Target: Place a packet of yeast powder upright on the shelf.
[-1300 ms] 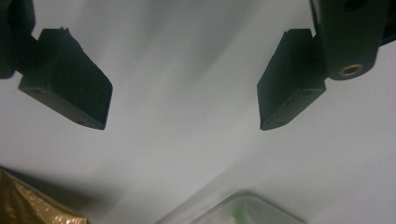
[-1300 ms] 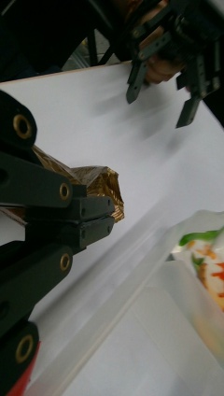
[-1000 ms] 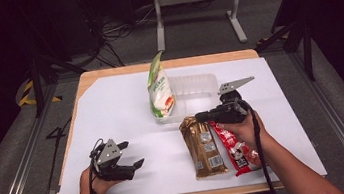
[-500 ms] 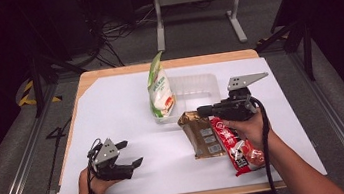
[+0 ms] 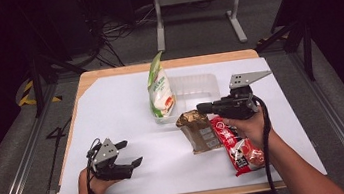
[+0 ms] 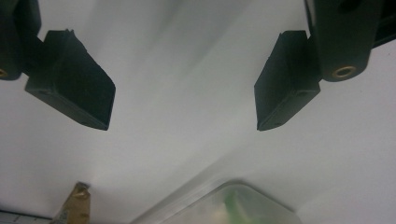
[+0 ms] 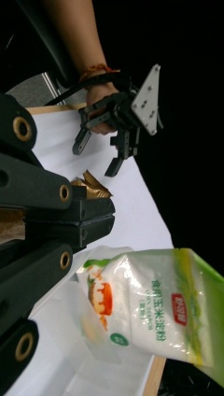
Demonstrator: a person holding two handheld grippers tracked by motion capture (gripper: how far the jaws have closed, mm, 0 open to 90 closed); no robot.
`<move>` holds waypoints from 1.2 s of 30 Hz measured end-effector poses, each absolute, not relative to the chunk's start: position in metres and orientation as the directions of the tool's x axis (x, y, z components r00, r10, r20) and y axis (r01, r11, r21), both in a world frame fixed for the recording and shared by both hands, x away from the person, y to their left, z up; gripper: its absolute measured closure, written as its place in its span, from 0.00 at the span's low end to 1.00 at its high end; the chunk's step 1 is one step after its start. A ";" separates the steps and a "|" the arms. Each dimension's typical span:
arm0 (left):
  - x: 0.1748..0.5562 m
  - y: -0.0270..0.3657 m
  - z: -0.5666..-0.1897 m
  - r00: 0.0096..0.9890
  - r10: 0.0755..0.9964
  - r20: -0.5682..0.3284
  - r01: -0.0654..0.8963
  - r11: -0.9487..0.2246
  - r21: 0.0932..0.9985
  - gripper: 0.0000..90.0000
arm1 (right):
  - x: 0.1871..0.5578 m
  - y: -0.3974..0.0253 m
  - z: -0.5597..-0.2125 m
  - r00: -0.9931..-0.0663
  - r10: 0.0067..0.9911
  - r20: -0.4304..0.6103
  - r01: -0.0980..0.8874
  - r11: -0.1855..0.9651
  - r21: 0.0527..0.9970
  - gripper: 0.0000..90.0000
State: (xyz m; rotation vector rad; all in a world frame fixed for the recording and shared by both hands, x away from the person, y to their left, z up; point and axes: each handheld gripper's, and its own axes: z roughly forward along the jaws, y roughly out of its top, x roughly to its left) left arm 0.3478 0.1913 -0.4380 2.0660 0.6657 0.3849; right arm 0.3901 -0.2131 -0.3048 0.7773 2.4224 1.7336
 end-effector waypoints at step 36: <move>0.348 0.194 -0.436 0.812 0.584 0.007 0.299 -0.425 0.854 0.25 | 0.468 -0.173 -0.247 -0.703 0.686 0.186 0.324 0.077 0.943 1.00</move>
